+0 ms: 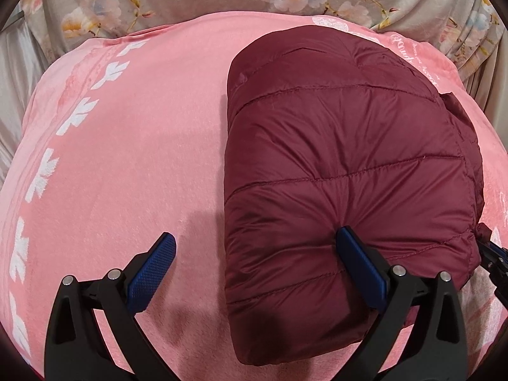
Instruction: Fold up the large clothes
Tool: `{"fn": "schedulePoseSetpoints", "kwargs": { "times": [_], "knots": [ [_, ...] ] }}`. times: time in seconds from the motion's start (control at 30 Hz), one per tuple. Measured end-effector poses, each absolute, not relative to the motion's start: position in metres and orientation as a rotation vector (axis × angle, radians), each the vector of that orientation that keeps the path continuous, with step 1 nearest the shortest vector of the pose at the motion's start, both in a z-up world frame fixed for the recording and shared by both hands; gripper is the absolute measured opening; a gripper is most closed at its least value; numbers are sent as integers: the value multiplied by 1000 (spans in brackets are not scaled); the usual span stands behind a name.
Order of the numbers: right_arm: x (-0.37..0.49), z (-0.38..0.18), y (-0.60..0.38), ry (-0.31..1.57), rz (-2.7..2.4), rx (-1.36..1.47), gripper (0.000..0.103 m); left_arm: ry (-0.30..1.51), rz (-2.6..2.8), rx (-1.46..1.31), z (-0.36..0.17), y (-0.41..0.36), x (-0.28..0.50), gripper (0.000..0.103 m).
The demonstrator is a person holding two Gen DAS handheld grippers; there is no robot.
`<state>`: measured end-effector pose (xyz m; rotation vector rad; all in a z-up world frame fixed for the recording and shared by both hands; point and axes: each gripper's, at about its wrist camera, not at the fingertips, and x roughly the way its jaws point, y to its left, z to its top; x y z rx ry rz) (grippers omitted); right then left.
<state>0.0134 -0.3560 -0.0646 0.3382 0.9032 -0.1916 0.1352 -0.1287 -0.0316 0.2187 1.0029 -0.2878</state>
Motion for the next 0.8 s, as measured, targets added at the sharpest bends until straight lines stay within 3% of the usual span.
{"fn": "schedulePoseSetpoints", "kwargs": {
  "times": [0.27,0.37,0.4,0.43,0.5,0.63,0.8],
  "knots": [
    [-22,-52,-380,867,-351,358,11,1003,-277,144,-14,-111,131,98],
    [-20,-44,-383,841,-265,425,22,1008,-297,53,1,-103,140,98],
    [-16,-41,-381,840,-251,428,34,1014,-307,24,4,-102,145,98],
    [-11,-37,-378,834,-239,425,53,1023,-316,-3,6,-102,151,98],
    [5,-28,-371,806,-214,406,71,1050,-327,-40,6,-103,161,98],
    [35,-30,-365,814,-191,403,75,1113,-337,-95,-7,-106,181,98],
    [61,-64,-383,866,-117,610,78,1234,-440,-294,-38,-105,196,98]
  ]
}}
